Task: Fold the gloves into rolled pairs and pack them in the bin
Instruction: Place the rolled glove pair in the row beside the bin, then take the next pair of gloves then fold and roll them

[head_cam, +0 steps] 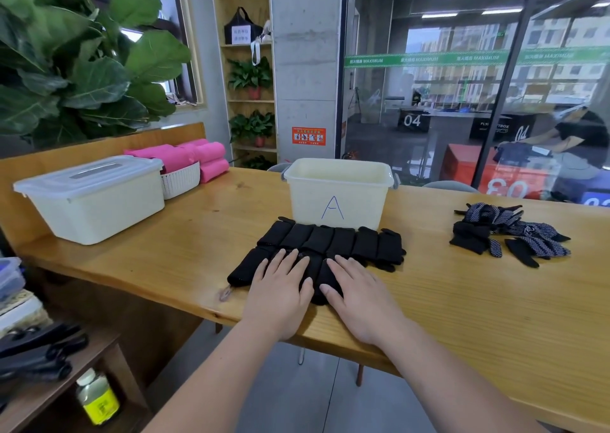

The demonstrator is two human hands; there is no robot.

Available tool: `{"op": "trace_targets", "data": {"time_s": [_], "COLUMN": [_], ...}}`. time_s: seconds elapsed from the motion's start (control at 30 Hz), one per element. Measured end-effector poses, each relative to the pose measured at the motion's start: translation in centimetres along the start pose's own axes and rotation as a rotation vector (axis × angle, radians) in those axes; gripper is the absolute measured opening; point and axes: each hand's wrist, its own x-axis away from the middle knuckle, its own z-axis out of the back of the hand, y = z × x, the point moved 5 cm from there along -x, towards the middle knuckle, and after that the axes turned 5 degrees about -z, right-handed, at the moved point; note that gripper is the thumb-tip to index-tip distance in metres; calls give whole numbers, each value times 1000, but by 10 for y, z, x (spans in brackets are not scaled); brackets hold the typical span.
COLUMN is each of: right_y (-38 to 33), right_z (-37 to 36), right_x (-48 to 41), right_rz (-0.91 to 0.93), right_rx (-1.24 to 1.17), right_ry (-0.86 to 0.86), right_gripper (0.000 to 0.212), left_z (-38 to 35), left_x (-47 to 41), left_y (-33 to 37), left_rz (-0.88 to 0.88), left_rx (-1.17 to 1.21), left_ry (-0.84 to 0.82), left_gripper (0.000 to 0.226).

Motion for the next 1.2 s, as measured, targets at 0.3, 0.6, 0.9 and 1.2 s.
{"op": "trace_targets", "data": {"time_s": [0.3, 0.6, 0.9, 1.2], "right_y": [13, 73, 160, 248], "right_z": [18, 58, 90, 96], "right_x": [9, 28, 57, 87], "right_rz": [-51, -107, -248, -405], "right_rx": [-173, -133, -76, 29], "right_ry": [86, 91, 125, 121], "right_gripper": [70, 72, 75, 73], "left_z": [14, 21, -2, -35], "left_x": [-2, -24, -54, -81], "left_y": [6, 76, 169, 261], "left_rz": [-29, -170, -319, -463], "left_rx": [23, 36, 55, 89], "left_ry": [20, 58, 10, -71], "left_gripper": [67, 68, 69, 71]}}
